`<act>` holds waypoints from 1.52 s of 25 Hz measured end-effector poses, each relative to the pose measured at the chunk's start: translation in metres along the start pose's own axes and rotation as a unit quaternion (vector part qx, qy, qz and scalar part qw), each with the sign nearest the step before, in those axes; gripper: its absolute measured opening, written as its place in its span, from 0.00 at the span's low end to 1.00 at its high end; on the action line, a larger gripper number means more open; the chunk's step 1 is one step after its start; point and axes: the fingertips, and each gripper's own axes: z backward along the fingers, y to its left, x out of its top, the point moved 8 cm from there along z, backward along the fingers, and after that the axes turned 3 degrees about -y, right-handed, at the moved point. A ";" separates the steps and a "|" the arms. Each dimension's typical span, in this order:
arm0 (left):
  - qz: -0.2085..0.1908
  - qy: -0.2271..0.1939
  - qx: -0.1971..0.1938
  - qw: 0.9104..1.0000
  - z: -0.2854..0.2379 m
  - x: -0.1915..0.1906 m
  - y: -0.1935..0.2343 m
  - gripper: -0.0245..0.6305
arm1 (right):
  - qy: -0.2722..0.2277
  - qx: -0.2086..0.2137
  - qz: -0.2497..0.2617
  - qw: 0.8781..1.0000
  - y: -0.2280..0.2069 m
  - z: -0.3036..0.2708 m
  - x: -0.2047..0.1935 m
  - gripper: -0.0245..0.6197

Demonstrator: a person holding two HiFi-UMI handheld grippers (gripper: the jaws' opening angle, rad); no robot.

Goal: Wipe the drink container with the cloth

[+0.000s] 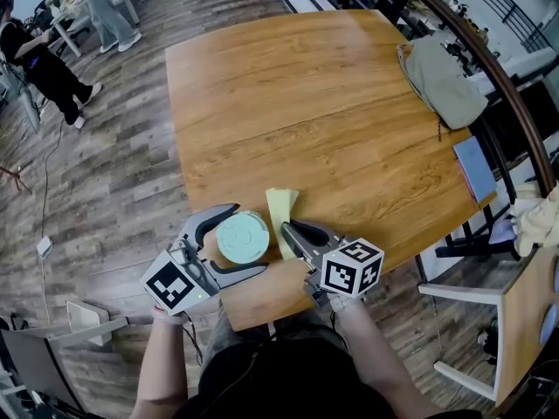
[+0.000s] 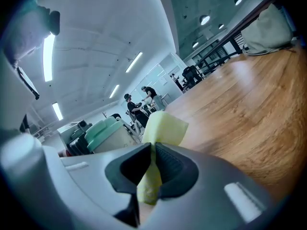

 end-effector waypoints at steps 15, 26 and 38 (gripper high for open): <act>0.066 -0.085 0.082 0.991 0.034 0.005 -0.002 0.67 | -0.027 -0.015 0.124 0.992 0.013 0.024 0.025 0.10; 0.057 -0.169 0.222 0.959 0.067 0.024 0.027 0.03 | -0.081 -0.046 0.245 0.965 0.049 0.031 0.059 0.10; 0.063 -0.173 0.258 0.948 0.073 0.029 0.056 0.03 | -0.127 -0.081 0.283 0.947 0.074 0.044 0.079 0.10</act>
